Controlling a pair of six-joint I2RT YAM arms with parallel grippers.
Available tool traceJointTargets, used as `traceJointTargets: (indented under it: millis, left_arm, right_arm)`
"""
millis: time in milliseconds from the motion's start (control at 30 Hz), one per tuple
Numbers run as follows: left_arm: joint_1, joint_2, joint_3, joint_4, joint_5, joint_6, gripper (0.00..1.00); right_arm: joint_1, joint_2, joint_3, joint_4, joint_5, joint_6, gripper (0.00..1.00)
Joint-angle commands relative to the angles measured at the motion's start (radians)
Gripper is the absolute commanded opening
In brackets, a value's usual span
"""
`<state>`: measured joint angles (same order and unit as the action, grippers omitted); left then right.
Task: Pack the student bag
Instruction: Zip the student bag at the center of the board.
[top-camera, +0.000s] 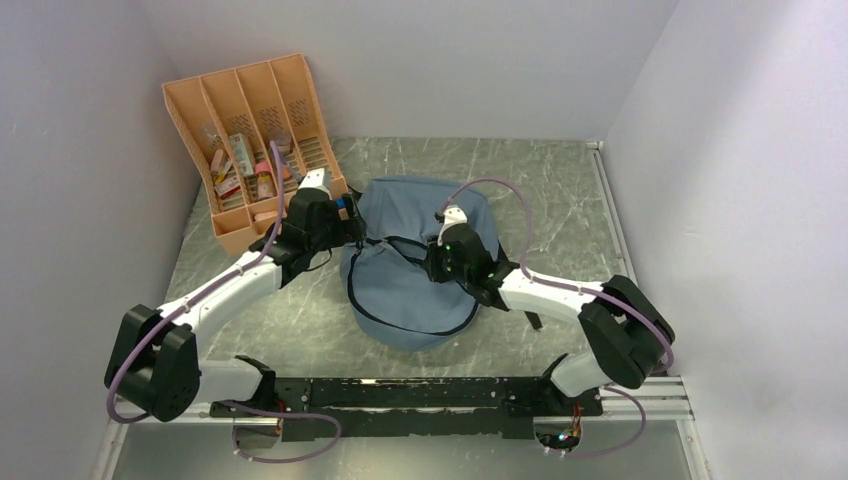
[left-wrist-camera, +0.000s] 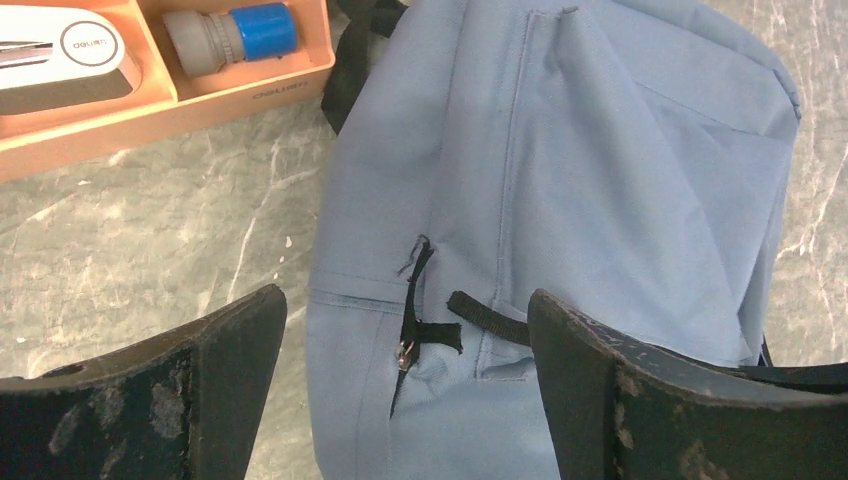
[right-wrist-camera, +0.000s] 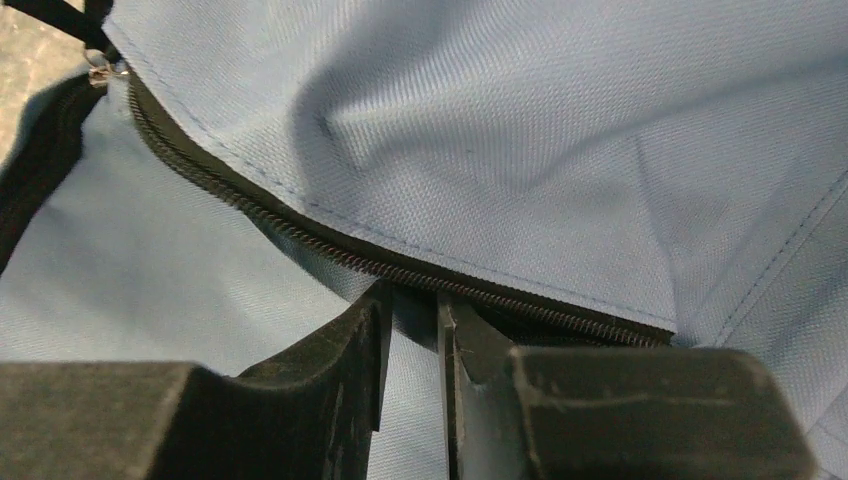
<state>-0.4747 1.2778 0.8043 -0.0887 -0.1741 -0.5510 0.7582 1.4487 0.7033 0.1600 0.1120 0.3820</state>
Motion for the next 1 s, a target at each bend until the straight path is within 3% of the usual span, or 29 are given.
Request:
traceJointTargets:
  millis: [0,367,633,733,833,967]
  left_arm:
    - [0.013,0.018,0.005,-0.016,-0.006,-0.022,0.93]
    - [0.028,0.006,-0.040,0.007,0.010,-0.032,0.91]
    - [0.029,0.077,-0.012,0.069,0.081,-0.028,0.93]
    - [0.030,0.101,0.014,0.081,0.083,0.009,0.93]
    - [0.035,0.139,0.057,0.076,0.082,0.034,0.93]
    - [0.041,0.188,0.086,0.070,0.125,0.039,0.85]
  right_arm:
    - [-0.004,0.034,-0.008,0.008,0.023,-0.001,0.28]
    - [-0.004,-0.138,0.026,0.025,0.003,-0.026,0.31]
    - [-0.006,-0.300,-0.021,-0.099,0.364,0.129,0.44]
    - [-0.025,-0.308,-0.022,-0.211,0.432,0.232,0.47]
    - [-0.085,-0.300,-0.034,-0.274,0.359,0.305,0.49]
    - [-0.204,-0.321,-0.107,-0.201,0.142,0.345,0.51]
